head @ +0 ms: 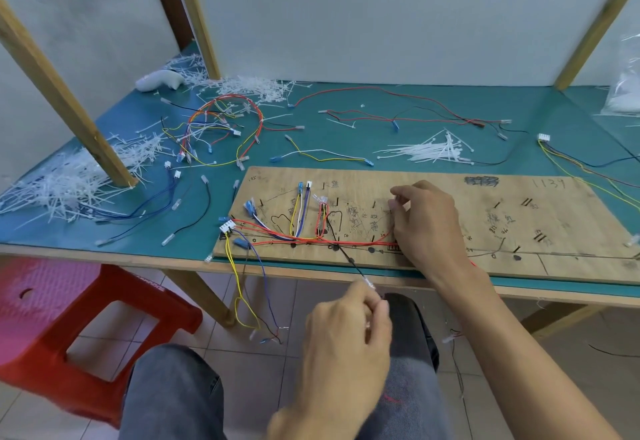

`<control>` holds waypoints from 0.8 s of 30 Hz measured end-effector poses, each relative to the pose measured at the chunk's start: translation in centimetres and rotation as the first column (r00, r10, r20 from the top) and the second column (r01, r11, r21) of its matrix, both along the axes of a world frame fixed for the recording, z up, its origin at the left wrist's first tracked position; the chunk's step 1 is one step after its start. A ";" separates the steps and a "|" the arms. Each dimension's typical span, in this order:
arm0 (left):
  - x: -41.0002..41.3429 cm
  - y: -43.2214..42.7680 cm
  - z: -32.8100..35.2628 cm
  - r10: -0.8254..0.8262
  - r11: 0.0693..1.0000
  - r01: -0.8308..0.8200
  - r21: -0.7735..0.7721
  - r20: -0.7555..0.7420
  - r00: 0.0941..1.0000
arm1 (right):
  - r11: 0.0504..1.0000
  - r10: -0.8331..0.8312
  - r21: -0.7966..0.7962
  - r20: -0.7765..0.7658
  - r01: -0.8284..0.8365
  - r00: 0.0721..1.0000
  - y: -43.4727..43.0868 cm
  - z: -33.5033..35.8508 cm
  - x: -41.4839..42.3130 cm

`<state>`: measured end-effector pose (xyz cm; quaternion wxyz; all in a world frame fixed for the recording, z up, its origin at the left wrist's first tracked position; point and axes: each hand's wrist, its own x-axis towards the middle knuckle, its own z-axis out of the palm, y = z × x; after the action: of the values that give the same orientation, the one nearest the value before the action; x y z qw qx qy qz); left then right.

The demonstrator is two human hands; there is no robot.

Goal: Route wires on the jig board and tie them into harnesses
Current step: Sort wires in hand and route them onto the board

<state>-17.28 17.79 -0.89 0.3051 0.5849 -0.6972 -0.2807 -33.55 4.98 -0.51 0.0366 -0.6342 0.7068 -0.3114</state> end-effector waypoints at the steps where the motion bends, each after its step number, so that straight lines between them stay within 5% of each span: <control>1: 0.7 -0.2 0.1 0.018 0.999 -0.015 0.038 -0.075 0.997 | 1.000 0.002 -0.008 -0.016 -0.002 1.000 0.1 -0.1 0.0; 5: 2.6 -1.1 0.5 0.070 0.986 -0.024 0.167 -0.272 0.960 | 0.999 0.010 0.039 -0.085 -0.007 0.996 0.2 0.0 0.1; 10: 3.4 -2.0 1.6 0.057 0.979 -0.005 0.202 -0.255 0.965 | 0.986 0.005 0.164 -0.199 0.028 0.980 0.1 0.2 0.9; 16: 4.2 -3.1 3.0 -0.026 0.998 0.021 0.063 0.078 0.997 | 0.995 0.022 0.098 -0.192 -0.003 0.981 0.1 0.3 1.2; 20: 4.6 -3.5 3.5 -0.011 0.984 0.029 0.177 -0.101 0.995 | 0.991 0.137 0.011 -0.132 -0.137 0.982 0.9 0.2 1.0; 24: 5.6 -4.0 3.5 -0.035 0.972 0.062 0.225 -0.123 0.992 | 0.964 0.264 -0.012 -0.035 -0.264 0.964 2.3 -0.5 1.0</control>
<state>-11.64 13.74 2.57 0.2694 0.5812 -0.6552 -0.4006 -32.54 7.24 -1.04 0.0610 -0.7281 0.6139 -0.2989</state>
